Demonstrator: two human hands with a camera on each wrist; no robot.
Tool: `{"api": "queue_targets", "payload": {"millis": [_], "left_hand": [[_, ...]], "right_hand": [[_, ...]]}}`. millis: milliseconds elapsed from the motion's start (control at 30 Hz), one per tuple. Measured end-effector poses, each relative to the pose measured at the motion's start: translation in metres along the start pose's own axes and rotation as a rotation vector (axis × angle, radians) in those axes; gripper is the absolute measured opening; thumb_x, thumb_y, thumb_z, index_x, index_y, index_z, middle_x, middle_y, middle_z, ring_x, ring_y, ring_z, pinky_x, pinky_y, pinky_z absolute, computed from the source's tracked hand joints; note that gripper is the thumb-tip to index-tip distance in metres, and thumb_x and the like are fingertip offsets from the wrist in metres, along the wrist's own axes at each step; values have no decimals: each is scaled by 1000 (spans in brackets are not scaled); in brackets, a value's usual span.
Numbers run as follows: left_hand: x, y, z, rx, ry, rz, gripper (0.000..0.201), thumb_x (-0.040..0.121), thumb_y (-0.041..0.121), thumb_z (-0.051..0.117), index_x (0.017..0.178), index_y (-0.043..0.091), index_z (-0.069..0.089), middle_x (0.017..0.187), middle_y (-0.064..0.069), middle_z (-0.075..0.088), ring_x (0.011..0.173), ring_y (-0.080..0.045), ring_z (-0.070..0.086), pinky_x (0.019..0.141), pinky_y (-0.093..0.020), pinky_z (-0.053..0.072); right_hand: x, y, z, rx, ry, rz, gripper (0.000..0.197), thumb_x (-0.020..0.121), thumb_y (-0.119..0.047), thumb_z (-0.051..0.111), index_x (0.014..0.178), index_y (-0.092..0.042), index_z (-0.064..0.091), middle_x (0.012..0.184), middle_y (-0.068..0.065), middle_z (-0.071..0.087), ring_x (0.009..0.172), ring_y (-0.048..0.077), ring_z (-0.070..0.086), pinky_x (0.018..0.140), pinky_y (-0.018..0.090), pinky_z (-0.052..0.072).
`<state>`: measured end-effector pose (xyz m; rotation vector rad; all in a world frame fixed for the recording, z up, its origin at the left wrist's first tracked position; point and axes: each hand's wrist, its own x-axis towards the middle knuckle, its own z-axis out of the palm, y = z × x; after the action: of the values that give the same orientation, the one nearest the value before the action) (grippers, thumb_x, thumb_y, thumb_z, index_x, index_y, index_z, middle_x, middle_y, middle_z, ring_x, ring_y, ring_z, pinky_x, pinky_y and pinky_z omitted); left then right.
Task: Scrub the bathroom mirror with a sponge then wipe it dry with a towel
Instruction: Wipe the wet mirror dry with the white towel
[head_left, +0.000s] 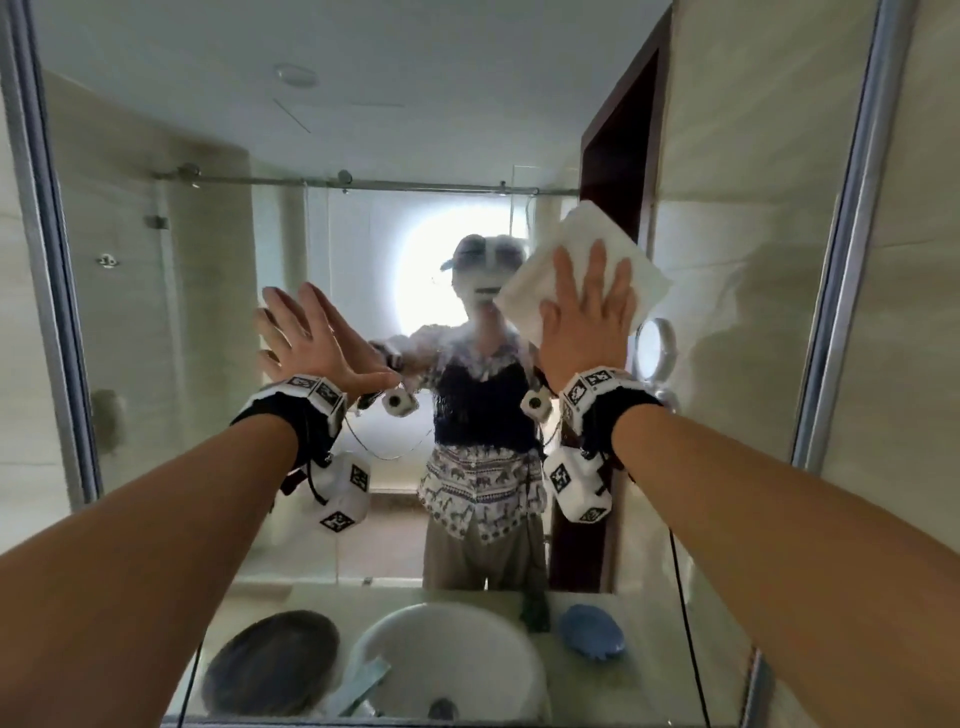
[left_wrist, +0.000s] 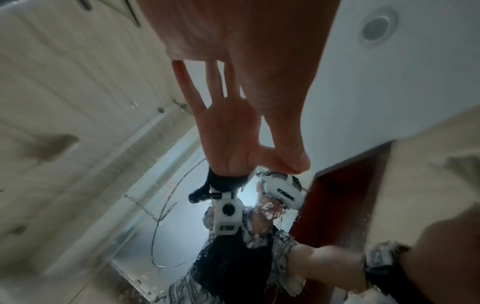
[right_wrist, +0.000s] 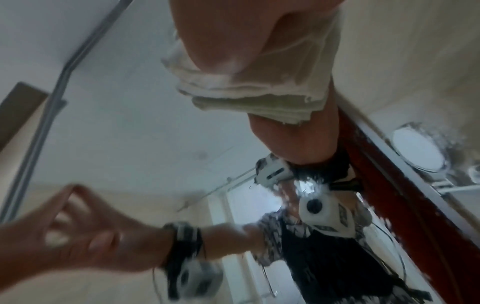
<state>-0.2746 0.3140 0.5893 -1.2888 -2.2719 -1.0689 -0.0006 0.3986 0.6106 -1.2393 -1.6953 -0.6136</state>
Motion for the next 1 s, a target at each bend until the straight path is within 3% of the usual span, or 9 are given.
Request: {"api": "queue_targets", "payload": {"millis": [133,267,400,467,533,600,733,833,1000], "left_hand": [[0,-2,4,-12,12,35,162,44,81,77,149,20,-30,157,-20,-30,147,-43,-19,116,-64,6],[3,-4,3,-21,8,70,165,41,84,76,147,21,-34,156,-20,-31,146,-45,-19,114,-67,9],[0,3,2,-93,50,65,159,44,70,86,155,18,-15,160,-19,-17,147,-44,-8,113,-69,10],[0,6,2,-106,64,64,157,44,66,89,156,16,-11,160,-19,-15,147,-44,-7,112,-70,9],[3,6,3,-118,71,58,159,43,65,89,156,17,-12,160,-18,-18,147,-42,-10,112,-70,7],[5,5,5,-114,65,55,161,41,69,88,155,18,-13,159,-17,-20,147,-42,-10,112,-70,7],[4,0,2,-65,41,75,168,32,83,77,152,21,-22,159,-19,-23,147,-44,-12,113,-68,12],[0,-2,-3,-3,19,86,168,26,91,62,148,23,-31,157,-22,-27,146,-46,-15,111,-67,17],[-1,2,-8,38,16,43,171,15,91,52,151,22,-25,158,-22,-25,147,-46,-11,113,-63,19]], "right_hand": [[15,10,-11,99,64,317,61,99,-36,23,156,-27,2,162,13,-10,147,41,-7,119,54,3],[37,7,-29,245,153,602,57,87,-19,46,143,-22,34,163,7,6,148,37,4,117,56,10],[49,0,-37,423,303,730,41,84,-24,48,124,-19,48,154,-1,25,146,29,13,115,59,9],[50,-3,-34,475,351,739,56,84,-45,43,133,-19,43,155,0,24,146,28,12,114,61,5],[51,-5,-27,439,313,736,78,84,-62,40,150,-24,23,161,2,9,148,29,3,115,61,-1],[51,-4,-19,327,261,738,83,86,-67,34,155,-29,6,163,3,-2,149,30,-2,114,63,-3],[30,1,1,215,240,872,79,86,-67,17,155,-31,1,163,2,-2,150,29,0,111,67,4],[-1,-1,18,103,225,806,77,89,-64,12,156,-26,5,163,7,4,149,34,4,110,68,7],[-27,-16,32,18,187,405,77,92,-61,24,156,-23,2,163,10,2,148,38,2,110,71,6]]}}
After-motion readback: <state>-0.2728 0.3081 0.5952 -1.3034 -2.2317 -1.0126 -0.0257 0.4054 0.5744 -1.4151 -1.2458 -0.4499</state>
